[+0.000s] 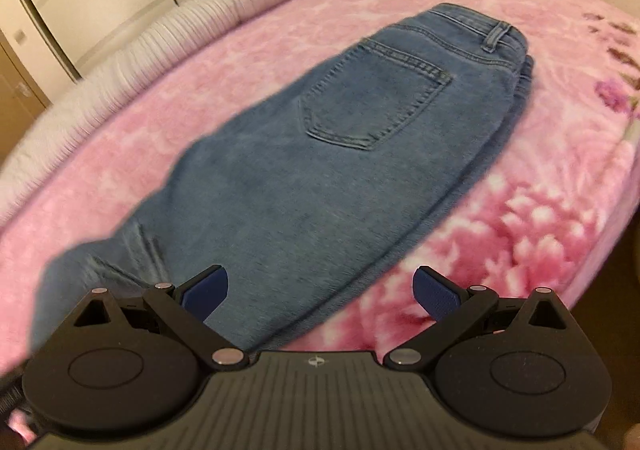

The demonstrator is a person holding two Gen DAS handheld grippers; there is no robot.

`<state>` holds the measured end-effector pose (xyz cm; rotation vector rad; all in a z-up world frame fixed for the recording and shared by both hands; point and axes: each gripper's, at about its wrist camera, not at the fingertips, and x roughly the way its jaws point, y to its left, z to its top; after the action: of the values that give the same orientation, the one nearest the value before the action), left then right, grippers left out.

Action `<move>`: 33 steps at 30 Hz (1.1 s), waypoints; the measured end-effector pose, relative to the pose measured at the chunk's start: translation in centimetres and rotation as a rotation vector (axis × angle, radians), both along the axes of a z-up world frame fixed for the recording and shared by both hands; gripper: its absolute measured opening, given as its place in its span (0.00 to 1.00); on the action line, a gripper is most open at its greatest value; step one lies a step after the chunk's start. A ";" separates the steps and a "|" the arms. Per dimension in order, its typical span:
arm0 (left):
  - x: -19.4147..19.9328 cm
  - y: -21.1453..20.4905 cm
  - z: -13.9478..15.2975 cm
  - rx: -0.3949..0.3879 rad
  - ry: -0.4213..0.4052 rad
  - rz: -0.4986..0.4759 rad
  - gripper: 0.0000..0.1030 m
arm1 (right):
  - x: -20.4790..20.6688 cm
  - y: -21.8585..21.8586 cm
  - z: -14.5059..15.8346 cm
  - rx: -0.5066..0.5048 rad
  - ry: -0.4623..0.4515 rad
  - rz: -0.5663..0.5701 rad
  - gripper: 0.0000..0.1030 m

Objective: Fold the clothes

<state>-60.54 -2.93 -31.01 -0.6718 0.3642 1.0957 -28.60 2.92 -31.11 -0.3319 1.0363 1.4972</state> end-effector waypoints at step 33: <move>-8.8 0.6 2.8 -0.075 -0.298 0.025 0.28 | -0.4 2.2 3.1 0.319 0.365 0.034 0.09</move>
<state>-69.31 -2.31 -28.20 -0.8951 0.1417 0.9917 -29.04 5.16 -28.03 0.1566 1.0532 1.7637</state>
